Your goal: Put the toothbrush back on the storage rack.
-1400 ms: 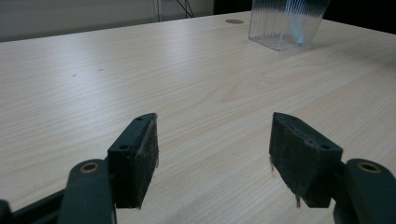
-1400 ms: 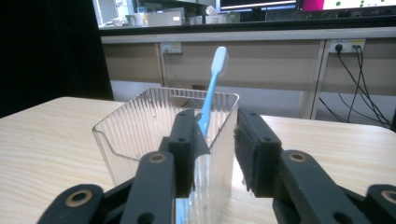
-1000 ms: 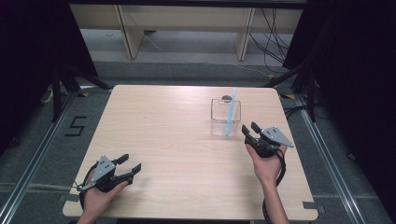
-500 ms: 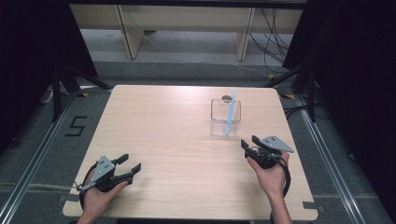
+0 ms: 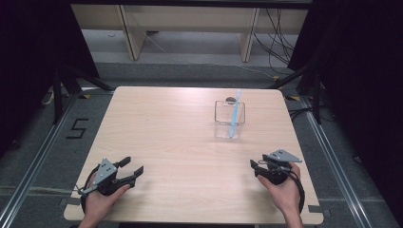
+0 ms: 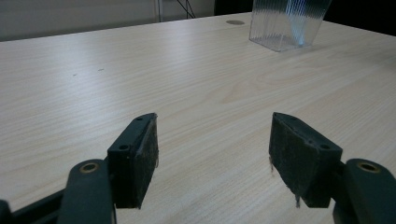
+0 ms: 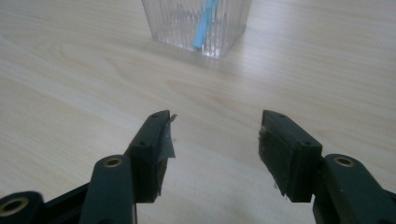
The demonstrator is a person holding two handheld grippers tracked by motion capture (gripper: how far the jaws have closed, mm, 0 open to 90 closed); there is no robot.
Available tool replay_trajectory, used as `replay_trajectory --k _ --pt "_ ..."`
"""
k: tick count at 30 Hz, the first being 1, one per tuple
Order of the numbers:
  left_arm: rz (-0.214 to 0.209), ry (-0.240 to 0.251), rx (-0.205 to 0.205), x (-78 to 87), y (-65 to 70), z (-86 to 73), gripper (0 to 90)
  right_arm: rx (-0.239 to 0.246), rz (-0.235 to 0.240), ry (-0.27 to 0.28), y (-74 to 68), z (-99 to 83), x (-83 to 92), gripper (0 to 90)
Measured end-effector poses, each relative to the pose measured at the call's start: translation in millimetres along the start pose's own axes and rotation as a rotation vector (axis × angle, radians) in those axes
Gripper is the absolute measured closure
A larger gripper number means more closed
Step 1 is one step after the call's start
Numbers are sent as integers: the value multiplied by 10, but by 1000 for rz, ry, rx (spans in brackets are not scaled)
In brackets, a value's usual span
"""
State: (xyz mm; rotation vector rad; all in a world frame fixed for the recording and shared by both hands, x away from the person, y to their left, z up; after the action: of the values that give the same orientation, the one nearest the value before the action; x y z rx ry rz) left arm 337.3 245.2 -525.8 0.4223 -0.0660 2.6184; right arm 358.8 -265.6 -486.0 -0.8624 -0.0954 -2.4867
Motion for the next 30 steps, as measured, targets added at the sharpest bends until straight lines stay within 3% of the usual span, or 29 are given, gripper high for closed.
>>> replay_trajectory --k 1,2,3,5,11,15,16,17,18,20,21,22,23,24,26,27,29,30 --pt "-1 0 1 -1 0 0 324 -29 -7 -12 -23 -25 10 440" --pt "-1 0 1 -1 0 0 324 12 15 -17 13 -36 9 439" --pt "-7 12 3 -12 -1 -3 324 12 15 -17 13 -36 9 439" --pt "-7 13 1 -10 1 -3 324 -26 -23 -39 -4 -95 43 433" --pt "-7 13 1 -10 2 -3 324 -34 1 -77 34 -189 89 415" --pt "-2 4 -2 3 2 -2 324 -85 -10 -87 12 -251 116 408" --pt "-2 5 -1 4 2 -2 324 -63 -10 -94 40 -265 120 406" --pt "-2 5 -1 5 2 -2 324 -98 -10 -99 21 -285 127 405" --pt "-2 6 0 4 2 -3 324 -61 -19 -101 53 -305 132 404" --pt "-2 6 3 4 0 -3 324 -116 -13 -109 37 -355 134 404" --pt "-2 6 3 4 0 -3 324 -116 -13 -109 37 -355 134 404" --pt "-1 4 5 4 -1 -2 324 -76 -14 -102 86 -398 138 403" --pt "-1 4 4 4 0 -3 324 -109 -16 -109 69 -416 150 403" --pt "-1 5 1 4 0 -2 324 -87 -11 -98 94 -433 156 403" --pt "-1 4 -1 4 2 -2 324 -129 -18 -101 67 -464 182 403" --pt "-1 5 0 4 2 -2 324 -75 -32 -89 112 -475 193 403" --pt "0 6 1 5 1 -3 324 -104 -26 -78 106 -499 207 403" --pt "1 6 3 5 1 -3 324 -87 -24 -69 128 -508 218 403"
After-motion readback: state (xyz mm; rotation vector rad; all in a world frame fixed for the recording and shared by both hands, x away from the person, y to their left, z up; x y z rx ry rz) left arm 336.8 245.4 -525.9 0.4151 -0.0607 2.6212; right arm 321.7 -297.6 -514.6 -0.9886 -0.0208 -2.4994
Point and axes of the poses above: each handheld gripper's, and its own axes: x roughly backward along the jaws, z roughly out of its top, y roughly to its right, the point moved 1 cm from there along -x, roughly forward along the jaws, and after that the axes turned 6 degrees about z, right-handed, at the moved point
